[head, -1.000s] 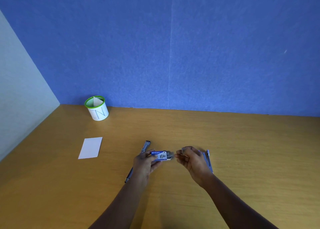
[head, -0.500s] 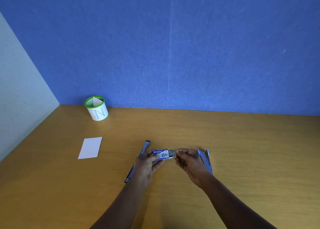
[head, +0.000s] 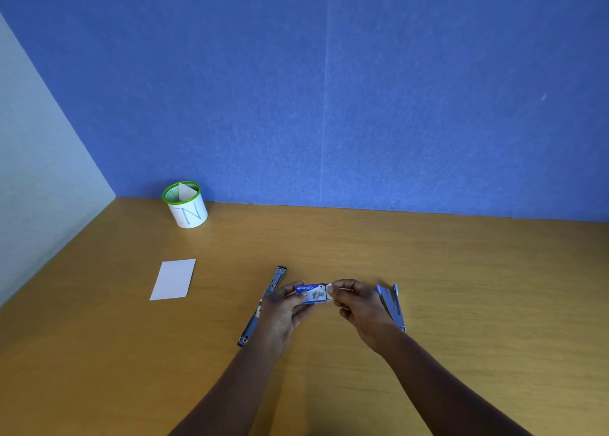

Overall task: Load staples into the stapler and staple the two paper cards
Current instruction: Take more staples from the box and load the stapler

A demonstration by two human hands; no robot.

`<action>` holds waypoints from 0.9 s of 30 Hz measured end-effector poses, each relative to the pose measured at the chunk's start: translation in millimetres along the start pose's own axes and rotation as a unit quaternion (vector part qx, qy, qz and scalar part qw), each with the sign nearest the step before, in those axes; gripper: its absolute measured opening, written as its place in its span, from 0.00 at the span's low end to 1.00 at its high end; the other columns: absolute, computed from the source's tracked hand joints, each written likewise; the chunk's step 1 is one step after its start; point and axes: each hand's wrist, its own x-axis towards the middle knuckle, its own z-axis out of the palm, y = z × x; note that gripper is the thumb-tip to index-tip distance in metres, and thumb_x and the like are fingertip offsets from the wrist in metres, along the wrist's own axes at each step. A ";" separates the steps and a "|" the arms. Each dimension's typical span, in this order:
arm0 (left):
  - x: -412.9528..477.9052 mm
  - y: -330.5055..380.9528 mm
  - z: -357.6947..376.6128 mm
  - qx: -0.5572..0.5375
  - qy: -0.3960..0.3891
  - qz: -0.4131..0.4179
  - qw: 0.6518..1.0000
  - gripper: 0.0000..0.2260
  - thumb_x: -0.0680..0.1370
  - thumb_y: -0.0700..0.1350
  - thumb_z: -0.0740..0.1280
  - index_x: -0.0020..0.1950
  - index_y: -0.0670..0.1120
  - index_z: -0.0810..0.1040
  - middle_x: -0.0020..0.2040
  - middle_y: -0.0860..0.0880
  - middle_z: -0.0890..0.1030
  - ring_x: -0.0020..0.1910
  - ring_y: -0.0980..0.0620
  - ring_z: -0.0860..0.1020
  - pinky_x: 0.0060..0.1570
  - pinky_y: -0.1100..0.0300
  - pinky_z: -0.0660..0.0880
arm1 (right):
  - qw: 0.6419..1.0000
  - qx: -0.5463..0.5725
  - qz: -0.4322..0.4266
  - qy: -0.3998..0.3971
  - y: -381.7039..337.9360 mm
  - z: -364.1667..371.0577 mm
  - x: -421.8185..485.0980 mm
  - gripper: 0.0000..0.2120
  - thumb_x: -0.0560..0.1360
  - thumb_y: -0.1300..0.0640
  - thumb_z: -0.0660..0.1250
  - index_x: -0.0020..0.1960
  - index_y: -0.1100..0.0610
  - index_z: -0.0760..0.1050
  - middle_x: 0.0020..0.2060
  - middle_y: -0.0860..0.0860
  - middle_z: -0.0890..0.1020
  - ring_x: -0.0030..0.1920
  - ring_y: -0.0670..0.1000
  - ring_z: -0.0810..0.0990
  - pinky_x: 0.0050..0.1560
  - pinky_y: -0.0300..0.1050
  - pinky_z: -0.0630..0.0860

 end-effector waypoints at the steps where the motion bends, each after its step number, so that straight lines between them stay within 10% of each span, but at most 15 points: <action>1: 0.0 0.3 0.0 0.002 -0.001 0.001 1.000 0.09 0.76 0.31 0.64 0.55 0.38 0.77 0.46 0.41 0.81 0.44 0.47 0.81 0.40 0.62 0.81 | 1.000 -0.003 -0.001 0.002 -0.6 0.2 0.0 0.03 0.72 0.64 0.70 0.42 0.58 0.77 0.32 0.49 0.77 0.32 0.45 0.71 0.34 0.37 0.68; 9: -0.4 1.2 0.0 0.009 -0.009 0.001 1.000 0.07 0.75 0.31 0.64 0.50 0.40 0.77 0.46 0.40 0.81 0.43 0.46 0.81 0.39 0.62 0.82 | 0.998 -0.046 -0.017 0.033 2.1 -0.2 3.8 0.03 0.70 0.63 0.71 0.43 0.60 0.79 0.19 0.43 0.74 0.23 0.42 0.64 0.27 0.35 0.64; 27: 3.0 -1.6 7.6 -0.015 -0.004 -0.049 0.999 0.09 0.81 0.37 0.57 0.50 0.36 0.76 0.35 0.43 0.79 0.35 0.49 0.80 0.37 0.57 0.80 | 0.917 -0.375 -0.122 0.059 9.5 18.0 9.2 0.21 0.67 0.49 0.74 0.56 0.57 0.78 0.53 0.50 0.78 0.52 0.45 0.76 0.39 0.31 0.69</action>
